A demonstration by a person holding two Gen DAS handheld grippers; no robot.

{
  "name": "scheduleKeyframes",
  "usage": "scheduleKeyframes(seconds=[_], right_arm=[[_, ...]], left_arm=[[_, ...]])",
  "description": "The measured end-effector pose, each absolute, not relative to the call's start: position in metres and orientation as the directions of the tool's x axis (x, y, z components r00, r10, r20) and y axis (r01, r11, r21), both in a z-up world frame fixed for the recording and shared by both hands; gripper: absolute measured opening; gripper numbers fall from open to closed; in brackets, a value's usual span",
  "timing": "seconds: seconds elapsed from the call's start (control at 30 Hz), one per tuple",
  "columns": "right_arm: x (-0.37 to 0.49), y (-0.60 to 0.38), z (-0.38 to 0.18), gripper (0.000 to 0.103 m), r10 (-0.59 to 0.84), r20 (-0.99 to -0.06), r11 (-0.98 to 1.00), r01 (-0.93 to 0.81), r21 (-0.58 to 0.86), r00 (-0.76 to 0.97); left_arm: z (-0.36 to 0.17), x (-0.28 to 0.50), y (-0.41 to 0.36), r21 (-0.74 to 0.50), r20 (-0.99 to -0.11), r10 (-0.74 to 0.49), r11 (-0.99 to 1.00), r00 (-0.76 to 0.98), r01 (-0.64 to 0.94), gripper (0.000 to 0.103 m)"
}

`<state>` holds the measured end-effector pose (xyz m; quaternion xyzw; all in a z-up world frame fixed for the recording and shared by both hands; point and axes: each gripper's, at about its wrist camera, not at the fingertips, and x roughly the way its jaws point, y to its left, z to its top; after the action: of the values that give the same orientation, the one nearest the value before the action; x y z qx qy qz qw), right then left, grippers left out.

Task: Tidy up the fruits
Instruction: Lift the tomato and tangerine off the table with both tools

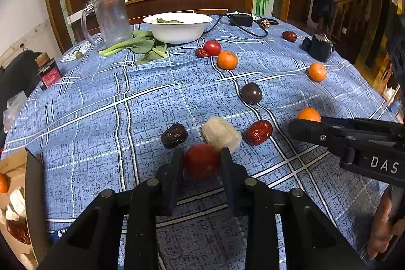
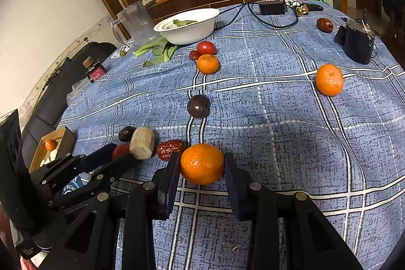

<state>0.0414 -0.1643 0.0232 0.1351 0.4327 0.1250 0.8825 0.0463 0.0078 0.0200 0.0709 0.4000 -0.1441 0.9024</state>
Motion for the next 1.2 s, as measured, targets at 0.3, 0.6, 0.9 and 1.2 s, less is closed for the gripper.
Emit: scheduleKeyframes(seconds=[0.3,0.6,0.9,1.2], right_arm=[[0.04,-0.163,0.025,0.037,0.334,-0.724,0.934,-0.109,0.34,0.604],[0.041,-0.162,0.024,0.036,0.322,-0.72,0.939,-0.106,0.328,0.615],[0.045,-0.168,0.026,0.036,0.32,-0.708,0.932,-0.077,0.353,0.629],[0.048,-0.158,0.026,0.036,0.326,-0.714,0.938,-0.114,0.329,0.62]], left_arm=[[0.031,0.035,0.013,-0.07,-0.698,-0.273,0.946,0.662,0.316,0.027],[0.031,0.029,0.016,-0.135,-0.694,-0.326,0.935,0.642,0.328,0.027],[0.037,0.017,0.015,-0.199,-0.672,-0.4,0.908,0.623,0.368,0.027],[0.037,0.01,0.003,-0.199,-0.671,-0.431,0.888,0.603,0.414,0.027]])
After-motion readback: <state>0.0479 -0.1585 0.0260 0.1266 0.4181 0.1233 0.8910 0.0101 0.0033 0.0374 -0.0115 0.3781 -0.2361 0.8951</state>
